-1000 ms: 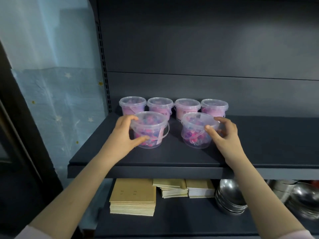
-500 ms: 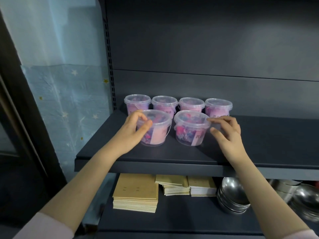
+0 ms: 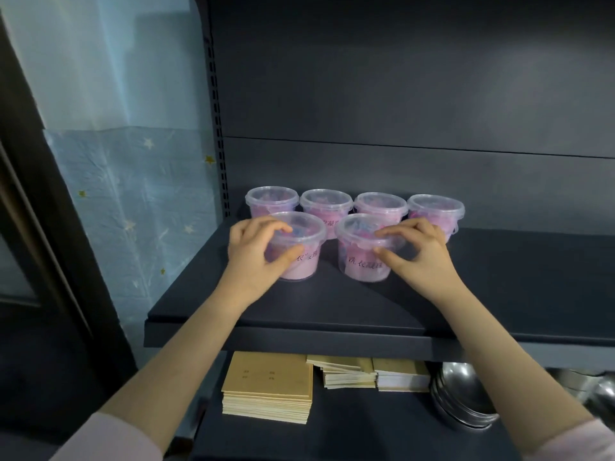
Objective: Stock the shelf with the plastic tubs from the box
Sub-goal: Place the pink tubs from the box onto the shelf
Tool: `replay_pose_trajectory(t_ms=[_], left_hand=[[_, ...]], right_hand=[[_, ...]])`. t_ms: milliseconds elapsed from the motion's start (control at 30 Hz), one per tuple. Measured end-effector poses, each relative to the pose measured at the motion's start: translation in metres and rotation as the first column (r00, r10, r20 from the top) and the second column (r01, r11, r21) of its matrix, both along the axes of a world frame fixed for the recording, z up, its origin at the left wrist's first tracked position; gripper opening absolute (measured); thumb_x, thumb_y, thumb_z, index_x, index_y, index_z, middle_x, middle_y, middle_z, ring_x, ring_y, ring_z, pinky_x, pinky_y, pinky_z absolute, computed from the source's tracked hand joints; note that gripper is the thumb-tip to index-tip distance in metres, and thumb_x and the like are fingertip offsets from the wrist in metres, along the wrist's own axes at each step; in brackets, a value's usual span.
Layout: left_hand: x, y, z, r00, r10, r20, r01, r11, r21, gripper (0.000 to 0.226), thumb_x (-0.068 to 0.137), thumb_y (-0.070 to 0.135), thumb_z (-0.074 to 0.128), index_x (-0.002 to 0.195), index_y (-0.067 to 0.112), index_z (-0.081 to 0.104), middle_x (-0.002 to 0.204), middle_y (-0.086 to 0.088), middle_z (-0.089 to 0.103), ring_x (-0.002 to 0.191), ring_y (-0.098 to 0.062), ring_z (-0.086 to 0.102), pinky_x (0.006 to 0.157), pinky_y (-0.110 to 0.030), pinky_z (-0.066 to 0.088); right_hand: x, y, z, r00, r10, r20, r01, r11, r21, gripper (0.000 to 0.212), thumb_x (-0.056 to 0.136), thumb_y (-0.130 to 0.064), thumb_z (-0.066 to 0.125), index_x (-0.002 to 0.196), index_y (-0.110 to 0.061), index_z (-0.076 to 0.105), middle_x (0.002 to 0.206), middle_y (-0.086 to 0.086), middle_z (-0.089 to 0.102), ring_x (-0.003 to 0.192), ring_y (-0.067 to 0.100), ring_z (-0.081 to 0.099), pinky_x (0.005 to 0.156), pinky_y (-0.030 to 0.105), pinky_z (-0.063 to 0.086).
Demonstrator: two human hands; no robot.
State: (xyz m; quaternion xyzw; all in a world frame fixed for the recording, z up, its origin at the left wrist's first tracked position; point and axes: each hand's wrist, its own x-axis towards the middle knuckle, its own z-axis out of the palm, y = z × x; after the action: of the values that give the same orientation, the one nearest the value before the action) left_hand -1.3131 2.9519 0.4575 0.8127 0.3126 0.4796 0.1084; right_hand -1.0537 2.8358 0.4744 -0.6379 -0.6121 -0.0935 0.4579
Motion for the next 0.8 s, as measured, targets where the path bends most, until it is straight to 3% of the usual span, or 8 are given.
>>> replay_pose_trajectory(t_ms=[100,267,433,533,667,800], left_hand=[[0.002,0.004,-0.002,0.996,-0.019,-0.090,0.019,1.000,0.001,0.048,0.083,0.058,0.046,0.120,0.028,0.056,0.133,0.012,0.050,0.126,-0.015,0.035,0.105,-0.038,0.030],[0.006,0.010,-0.001,0.997,-0.068,-0.019,0.067,0.995,-0.070,0.033,0.091,0.033,0.059,0.121,0.020,0.053,0.138,0.008,0.046,0.121,-0.002,0.036,0.104,-0.030,0.032],[0.009,0.022,0.001,0.997,-0.072,-0.022,0.071,0.996,-0.062,0.026,0.090,0.029,0.061,0.114,0.020,0.054,0.130,0.010,0.044,0.119,-0.016,0.046,0.094,-0.030,0.042],[0.010,0.025,0.000,0.999,-0.046,-0.012,0.045,0.996,-0.083,0.023,0.091,0.027,0.059,0.113,0.023,0.052,0.124,0.015,0.041,0.113,-0.015,0.047,0.085,-0.032,0.047],[0.009,0.035,-0.002,0.998,-0.064,0.021,0.066,0.991,-0.116,0.023,0.091,0.030,0.060,0.113,0.025,0.054,0.131,0.009,0.043,0.119,-0.015,0.045,0.093,-0.030,0.043],[0.010,0.039,-0.002,0.999,-0.047,-0.004,0.047,0.996,-0.078,0.028,0.087,0.035,0.064,0.113,0.025,0.057,0.124,0.009,0.044,0.120,-0.018,0.044,0.096,-0.029,0.040]], right_hand=[[-0.003,0.015,-0.005,0.999,-0.047,0.005,0.047,0.997,0.064,0.026,0.074,-0.034,0.078,0.098,-0.032,0.073,0.098,-0.005,0.051,0.099,0.015,0.042,0.096,0.014,0.028],[0.002,0.021,-0.011,0.998,-0.046,0.047,0.042,0.995,0.089,0.039,0.074,-0.039,0.079,0.110,-0.024,0.071,0.104,-0.007,0.054,0.102,0.014,0.044,0.092,0.005,0.025],[0.005,0.023,-0.015,0.998,-0.037,0.040,0.033,0.995,0.093,0.027,0.080,-0.038,0.067,0.102,-0.023,0.069,0.104,-0.004,0.062,0.103,0.022,0.052,0.094,0.004,0.024],[0.004,0.025,-0.015,0.998,-0.040,0.052,0.035,0.994,0.104,0.025,0.082,-0.033,0.069,0.105,-0.021,0.070,0.105,-0.002,0.060,0.103,0.019,0.052,0.096,0.011,0.029],[0.006,0.028,-0.021,0.995,-0.008,0.100,0.004,0.999,0.038,0.033,0.091,-0.018,0.061,0.123,-0.013,0.062,0.123,0.005,0.055,0.117,0.021,0.050,0.104,0.029,0.035],[0.007,0.031,-0.022,0.993,-0.024,0.114,0.022,0.999,0.024,0.032,0.094,-0.007,0.053,0.126,-0.008,0.059,0.128,0.007,0.054,0.120,0.017,0.048,0.104,0.023,0.035]])
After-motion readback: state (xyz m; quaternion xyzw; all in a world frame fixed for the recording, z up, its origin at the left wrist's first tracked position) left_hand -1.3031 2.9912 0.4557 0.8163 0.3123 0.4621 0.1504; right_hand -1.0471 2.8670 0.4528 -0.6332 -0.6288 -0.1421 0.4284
